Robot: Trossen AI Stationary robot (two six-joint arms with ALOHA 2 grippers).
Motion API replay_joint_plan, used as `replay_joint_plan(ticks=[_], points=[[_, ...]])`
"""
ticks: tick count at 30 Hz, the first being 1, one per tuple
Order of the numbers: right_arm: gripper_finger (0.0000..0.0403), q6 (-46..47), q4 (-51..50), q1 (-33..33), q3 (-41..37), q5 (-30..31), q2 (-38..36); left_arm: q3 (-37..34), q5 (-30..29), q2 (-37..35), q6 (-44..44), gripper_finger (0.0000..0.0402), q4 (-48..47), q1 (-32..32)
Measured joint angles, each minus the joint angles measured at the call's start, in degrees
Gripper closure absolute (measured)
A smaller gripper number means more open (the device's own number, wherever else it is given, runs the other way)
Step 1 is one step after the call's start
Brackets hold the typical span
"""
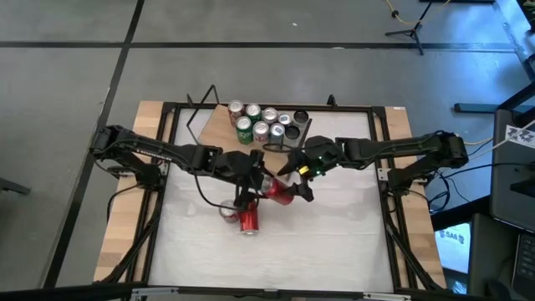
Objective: Place canned beverage on shelf
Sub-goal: Put the left red black soda can on the shelf
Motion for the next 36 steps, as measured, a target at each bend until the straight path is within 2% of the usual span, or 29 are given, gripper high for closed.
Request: replay_joint_plan(ticks=[9, 17, 23, 30, 36], points=[[0.0043, 0.5, -1.3, 0.0, 0.0, -8.0, 0.0, 0.0, 0.0, 0.0, 2.1, 0.012, 6.2, -0.3], [0.0043, 1.6, -1.1, 0.0, 0.0, -11.6, 0.0, 0.0, -0.1, 0.1, 6.3, 0.012, 11.3, -0.3], [0.0051, 1.7, -1.2, -0.1, 0.0, -11.2, 0.0, 0.0, -2.3, 0.1, 8.9, 0.012, 12.1, -0.3], [0.0108, 1.6, -1.3, 0.0, 0.0, -10.1, 0.0, 0.0, -2.8, 0.0, 9.3, 0.012, 11.8, -0.3], [0.0103, 1.6, -1.3, 0.0, 0.0, -10.0, 0.0, 0.0, -2.8, 0.0, 9.4, 0.0099, 11.7, -0.3]])
